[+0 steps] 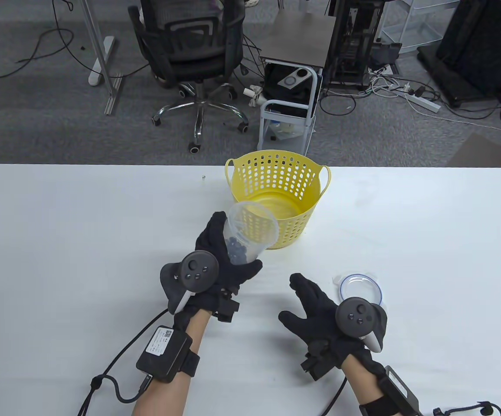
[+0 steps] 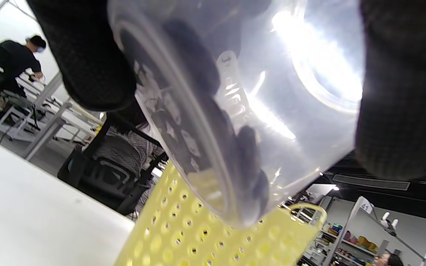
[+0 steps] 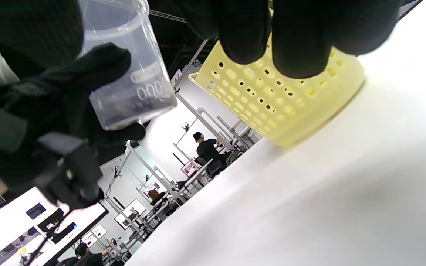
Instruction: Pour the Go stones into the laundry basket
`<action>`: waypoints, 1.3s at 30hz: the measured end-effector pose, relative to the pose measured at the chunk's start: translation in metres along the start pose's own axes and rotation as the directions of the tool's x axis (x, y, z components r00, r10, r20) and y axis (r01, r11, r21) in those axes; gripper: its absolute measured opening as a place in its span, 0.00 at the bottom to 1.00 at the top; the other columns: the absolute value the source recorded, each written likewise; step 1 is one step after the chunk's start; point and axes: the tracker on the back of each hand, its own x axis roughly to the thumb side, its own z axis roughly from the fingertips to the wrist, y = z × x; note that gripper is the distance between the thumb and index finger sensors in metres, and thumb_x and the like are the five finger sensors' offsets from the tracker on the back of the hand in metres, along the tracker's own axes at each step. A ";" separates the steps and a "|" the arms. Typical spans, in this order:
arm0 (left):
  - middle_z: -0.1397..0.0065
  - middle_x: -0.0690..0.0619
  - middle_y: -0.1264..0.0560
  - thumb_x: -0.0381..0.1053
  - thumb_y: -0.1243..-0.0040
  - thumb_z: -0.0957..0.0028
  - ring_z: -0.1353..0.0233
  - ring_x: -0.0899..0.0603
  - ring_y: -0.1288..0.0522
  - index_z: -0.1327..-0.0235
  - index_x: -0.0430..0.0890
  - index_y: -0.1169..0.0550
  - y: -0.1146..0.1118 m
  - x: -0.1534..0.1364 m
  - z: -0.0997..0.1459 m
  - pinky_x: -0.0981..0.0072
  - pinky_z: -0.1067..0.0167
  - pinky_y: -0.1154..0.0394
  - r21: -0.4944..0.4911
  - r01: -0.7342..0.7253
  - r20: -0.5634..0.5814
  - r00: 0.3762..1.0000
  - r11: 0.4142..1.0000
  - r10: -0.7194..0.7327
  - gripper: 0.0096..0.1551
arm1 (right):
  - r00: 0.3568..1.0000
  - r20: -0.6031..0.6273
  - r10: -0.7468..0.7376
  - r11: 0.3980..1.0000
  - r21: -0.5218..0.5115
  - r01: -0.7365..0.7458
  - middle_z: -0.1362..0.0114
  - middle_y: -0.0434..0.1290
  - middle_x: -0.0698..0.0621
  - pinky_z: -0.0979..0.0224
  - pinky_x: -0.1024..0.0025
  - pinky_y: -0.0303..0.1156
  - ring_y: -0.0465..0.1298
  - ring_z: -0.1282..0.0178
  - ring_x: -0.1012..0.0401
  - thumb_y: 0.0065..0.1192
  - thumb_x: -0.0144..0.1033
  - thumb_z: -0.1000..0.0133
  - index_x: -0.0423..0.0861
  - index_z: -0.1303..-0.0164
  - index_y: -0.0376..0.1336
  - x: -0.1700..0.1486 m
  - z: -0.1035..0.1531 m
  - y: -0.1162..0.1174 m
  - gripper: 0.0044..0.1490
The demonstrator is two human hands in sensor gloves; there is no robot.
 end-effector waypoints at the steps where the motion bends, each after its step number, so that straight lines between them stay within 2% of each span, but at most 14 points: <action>1: 0.15 0.55 0.41 0.74 0.09 0.80 0.23 0.32 0.26 0.23 0.56 0.52 0.005 0.000 -0.007 0.38 0.43 0.17 0.003 0.005 -0.002 1.000 1.000 -0.005 0.83 | 1.000 -0.004 0.010 1.000 0.005 -0.010 0.20 0.63 0.36 0.32 0.33 0.67 0.71 0.31 0.30 0.68 0.71 0.54 0.44 0.23 0.56 0.000 0.000 0.000 0.59; 8: 0.14 0.56 0.41 0.73 0.09 0.80 0.21 0.34 0.27 0.23 0.58 0.51 0.027 -0.001 -0.047 0.38 0.41 0.18 0.034 0.056 -0.019 0.998 0.998 -0.056 0.82 | 0.997 0.004 0.075 0.997 0.022 -0.075 0.21 0.64 0.36 0.32 0.33 0.67 0.70 0.31 0.30 0.69 0.70 0.54 0.44 0.25 0.59 0.001 -0.002 0.002 0.56; 19: 0.13 0.62 0.42 0.71 0.07 0.81 0.18 0.37 0.30 0.23 0.63 0.52 0.049 0.014 -0.103 0.39 0.37 0.21 0.034 0.294 -0.013 0.956 0.955 -0.294 0.82 | 0.990 0.003 0.142 0.986 0.084 -0.142 0.21 0.64 0.36 0.32 0.32 0.66 0.70 0.30 0.30 0.68 0.70 0.53 0.44 0.26 0.61 0.006 -0.003 0.009 0.54; 35: 0.13 0.69 0.43 0.67 0.04 0.83 0.15 0.42 0.33 0.24 0.70 0.50 0.040 0.031 -0.132 0.40 0.32 0.25 0.037 0.558 0.018 0.829 0.829 -0.558 0.81 | 0.988 -0.004 0.155 0.982 0.114 -0.153 0.21 0.64 0.36 0.32 0.32 0.66 0.70 0.30 0.30 0.68 0.69 0.53 0.44 0.26 0.62 0.007 -0.004 0.011 0.53; 39: 0.14 0.71 0.43 0.65 0.03 0.83 0.15 0.43 0.35 0.25 0.72 0.50 0.039 0.033 -0.131 0.40 0.31 0.26 0.055 0.568 0.029 0.821 0.821 -0.570 0.81 | 0.988 -0.005 0.153 0.979 0.134 -0.151 0.21 0.64 0.36 0.32 0.32 0.66 0.70 0.30 0.31 0.67 0.68 0.52 0.44 0.26 0.62 0.006 -0.005 0.012 0.53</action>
